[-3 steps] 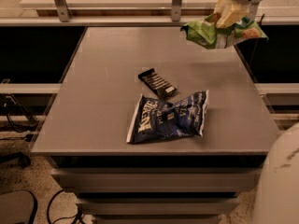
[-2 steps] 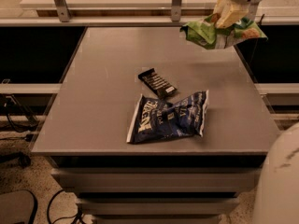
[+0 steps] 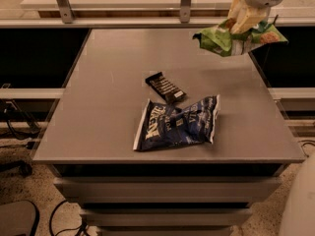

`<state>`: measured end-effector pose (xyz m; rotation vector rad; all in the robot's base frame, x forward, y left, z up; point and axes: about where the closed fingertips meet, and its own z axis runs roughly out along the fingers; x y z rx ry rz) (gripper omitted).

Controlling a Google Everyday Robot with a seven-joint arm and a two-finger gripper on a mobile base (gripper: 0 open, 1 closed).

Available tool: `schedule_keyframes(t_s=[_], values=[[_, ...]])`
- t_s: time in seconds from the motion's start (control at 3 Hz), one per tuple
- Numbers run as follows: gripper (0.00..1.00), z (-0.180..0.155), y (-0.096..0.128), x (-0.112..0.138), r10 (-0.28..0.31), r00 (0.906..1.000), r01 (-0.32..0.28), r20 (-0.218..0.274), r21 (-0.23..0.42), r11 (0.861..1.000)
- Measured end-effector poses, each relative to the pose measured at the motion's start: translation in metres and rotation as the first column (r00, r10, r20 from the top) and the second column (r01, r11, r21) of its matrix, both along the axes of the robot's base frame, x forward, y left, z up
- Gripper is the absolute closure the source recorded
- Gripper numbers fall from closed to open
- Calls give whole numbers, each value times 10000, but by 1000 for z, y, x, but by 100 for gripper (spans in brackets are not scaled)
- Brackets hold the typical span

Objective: Move green rice chip bag near blue chip bag

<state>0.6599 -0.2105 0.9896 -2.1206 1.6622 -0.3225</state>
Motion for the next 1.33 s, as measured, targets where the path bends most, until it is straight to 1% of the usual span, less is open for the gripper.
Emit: schedule_keyframes(t_s=[0.67, 1.0, 1.33], values=[[100, 0, -25, -48, -112, 9999, 109, -103, -322, 9994], [100, -2, -40, -74, -280, 9993, 271, -230, -387, 9989], [100, -8, -50, -100, -439, 9982, 424, -416, -364, 9984]])
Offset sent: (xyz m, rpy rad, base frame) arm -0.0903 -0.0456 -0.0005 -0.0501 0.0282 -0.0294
